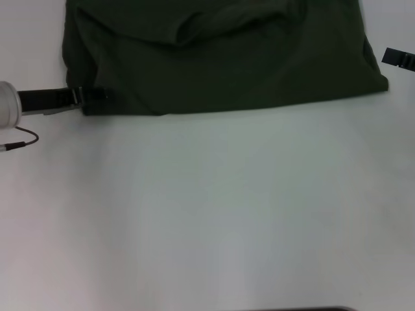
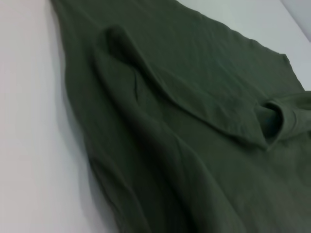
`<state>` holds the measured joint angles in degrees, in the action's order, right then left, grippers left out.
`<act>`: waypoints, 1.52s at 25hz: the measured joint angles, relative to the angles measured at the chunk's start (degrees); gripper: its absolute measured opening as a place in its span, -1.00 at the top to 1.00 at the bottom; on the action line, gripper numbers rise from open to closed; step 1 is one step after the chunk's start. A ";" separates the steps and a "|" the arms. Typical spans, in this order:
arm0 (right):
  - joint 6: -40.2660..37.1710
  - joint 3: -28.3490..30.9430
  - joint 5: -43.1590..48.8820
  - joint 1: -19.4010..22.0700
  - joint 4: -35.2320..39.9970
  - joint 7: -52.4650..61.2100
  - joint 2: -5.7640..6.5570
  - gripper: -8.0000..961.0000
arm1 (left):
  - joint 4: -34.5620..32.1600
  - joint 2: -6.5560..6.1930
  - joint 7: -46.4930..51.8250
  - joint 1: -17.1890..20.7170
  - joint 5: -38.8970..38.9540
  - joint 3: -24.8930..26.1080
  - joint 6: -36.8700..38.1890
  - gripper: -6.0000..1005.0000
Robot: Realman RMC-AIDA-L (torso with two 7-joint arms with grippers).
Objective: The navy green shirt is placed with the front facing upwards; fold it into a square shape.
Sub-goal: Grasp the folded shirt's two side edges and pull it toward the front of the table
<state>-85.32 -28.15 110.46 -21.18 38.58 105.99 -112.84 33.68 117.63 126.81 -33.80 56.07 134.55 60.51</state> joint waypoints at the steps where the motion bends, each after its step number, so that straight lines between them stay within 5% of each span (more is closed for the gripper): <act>1: -0.03 0.02 0.00 0.02 0.00 0.00 0.00 -0.40 | 0.00 0.12 0.00 -0.06 0.00 -0.01 0.00 -0.28; 17: -0.03 0.60 -0.17 0.00 -0.27 0.01 0.01 -0.40 | 0.01 0.24 5.71 -1.79 -1.92 -4.48 -0.41 -0.26; 26: 0.08 1.05 0.70 -0.15 -0.83 1.29 0.80 -0.40 | 0.45 -0.12 8.89 -3.27 -4.35 -5.50 0.09 0.09; 29: 0.10 0.89 4.07 -1.03 -0.27 5.04 2.13 -0.40 | 0.99 -0.38 8.52 -3.25 -4.37 -5.26 1.88 0.36; 35: -0.03 0.81 16.43 -6.79 -0.35 16.32 7.69 -0.40 | 2.45 -1.42 8.43 -3.28 -4.40 -5.09 7.63 0.89; 38: 0.09 0.72 23.53 -10.74 -0.46 21.18 9.77 -0.40 | 2.92 -2.18 8.73 -3.48 -4.39 -5.06 9.77 0.93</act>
<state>-85.24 -27.43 133.99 -31.92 38.12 127.17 -103.07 36.60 115.45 135.54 -37.28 51.67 129.49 70.28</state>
